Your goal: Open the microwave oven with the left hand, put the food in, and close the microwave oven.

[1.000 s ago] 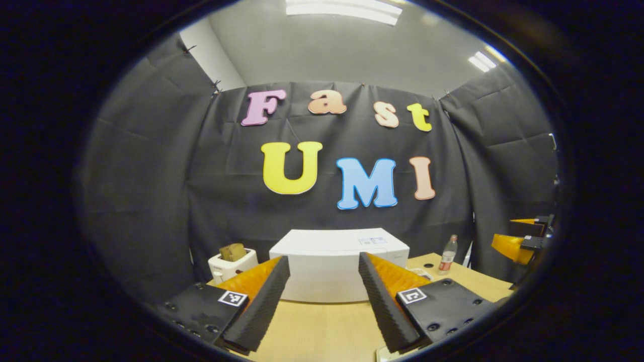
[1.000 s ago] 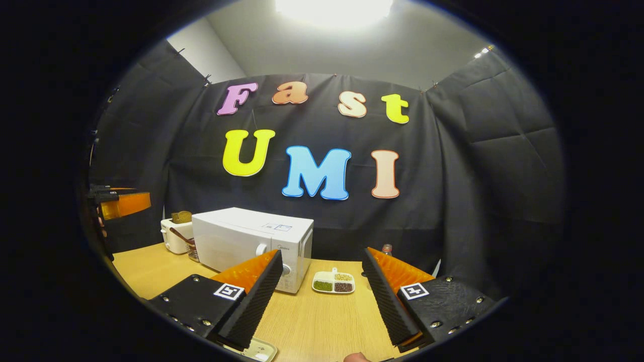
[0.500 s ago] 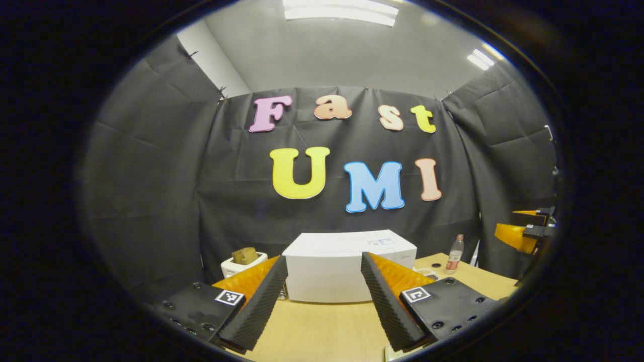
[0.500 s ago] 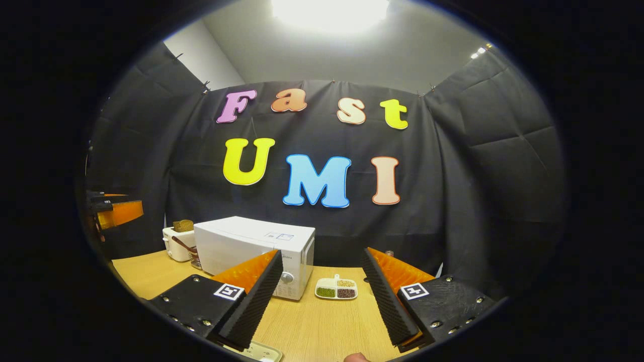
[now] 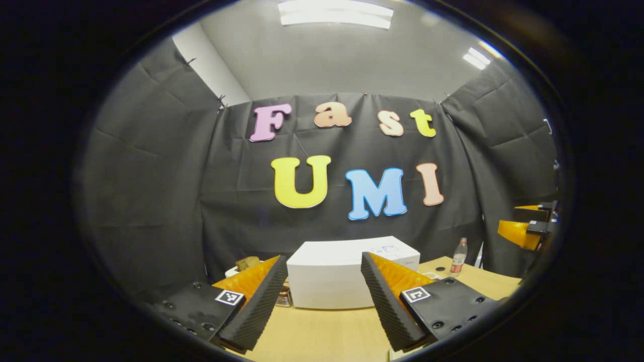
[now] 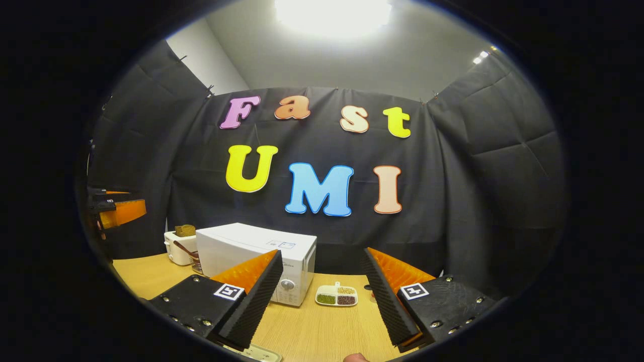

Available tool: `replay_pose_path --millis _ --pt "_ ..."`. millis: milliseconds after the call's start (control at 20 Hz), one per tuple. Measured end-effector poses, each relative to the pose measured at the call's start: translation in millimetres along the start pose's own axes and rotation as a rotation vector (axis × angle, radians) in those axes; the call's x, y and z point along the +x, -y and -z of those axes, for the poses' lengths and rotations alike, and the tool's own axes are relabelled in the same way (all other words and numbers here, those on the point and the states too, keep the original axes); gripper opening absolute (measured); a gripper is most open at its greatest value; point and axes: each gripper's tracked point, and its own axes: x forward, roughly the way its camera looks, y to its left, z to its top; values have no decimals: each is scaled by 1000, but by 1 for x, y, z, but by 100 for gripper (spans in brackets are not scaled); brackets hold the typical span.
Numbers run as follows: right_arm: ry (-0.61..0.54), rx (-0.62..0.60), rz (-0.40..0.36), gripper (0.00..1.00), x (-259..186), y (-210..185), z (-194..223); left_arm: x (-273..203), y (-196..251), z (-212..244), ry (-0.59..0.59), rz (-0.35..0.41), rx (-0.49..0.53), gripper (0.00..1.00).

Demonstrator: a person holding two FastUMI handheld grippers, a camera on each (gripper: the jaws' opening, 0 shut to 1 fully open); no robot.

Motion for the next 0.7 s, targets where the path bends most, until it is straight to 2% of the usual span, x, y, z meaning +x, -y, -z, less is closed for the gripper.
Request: replay_pose_path --millis 700 --pt "52 39 -16 97 0 -2 -18 -6 -1 -11 19 -13 10 99"
